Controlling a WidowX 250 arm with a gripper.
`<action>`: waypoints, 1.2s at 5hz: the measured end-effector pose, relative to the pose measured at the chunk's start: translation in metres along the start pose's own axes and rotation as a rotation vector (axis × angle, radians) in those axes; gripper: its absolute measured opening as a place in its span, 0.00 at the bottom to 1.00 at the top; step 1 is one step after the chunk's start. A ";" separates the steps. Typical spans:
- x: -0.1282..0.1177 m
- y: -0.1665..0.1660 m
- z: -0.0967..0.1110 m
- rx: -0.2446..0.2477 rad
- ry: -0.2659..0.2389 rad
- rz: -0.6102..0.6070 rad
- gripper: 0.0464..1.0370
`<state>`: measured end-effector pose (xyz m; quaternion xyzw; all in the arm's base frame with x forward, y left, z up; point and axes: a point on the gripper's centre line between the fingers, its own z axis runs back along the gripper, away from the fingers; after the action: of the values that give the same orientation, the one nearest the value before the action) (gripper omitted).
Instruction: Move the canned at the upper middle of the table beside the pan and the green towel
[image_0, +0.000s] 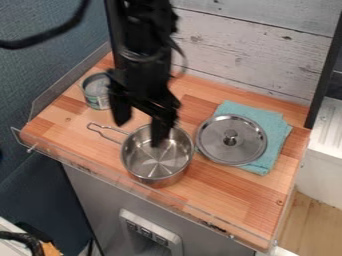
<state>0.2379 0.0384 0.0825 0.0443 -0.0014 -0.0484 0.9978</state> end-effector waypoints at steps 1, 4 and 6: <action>0.001 0.037 0.009 0.001 -0.029 0.065 0.96; 0.008 0.175 0.007 -0.051 -0.056 0.309 0.96; 0.017 0.252 -0.012 0.006 -0.107 0.399 0.96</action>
<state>0.2796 0.2873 0.0925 0.0433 -0.0634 0.1480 0.9860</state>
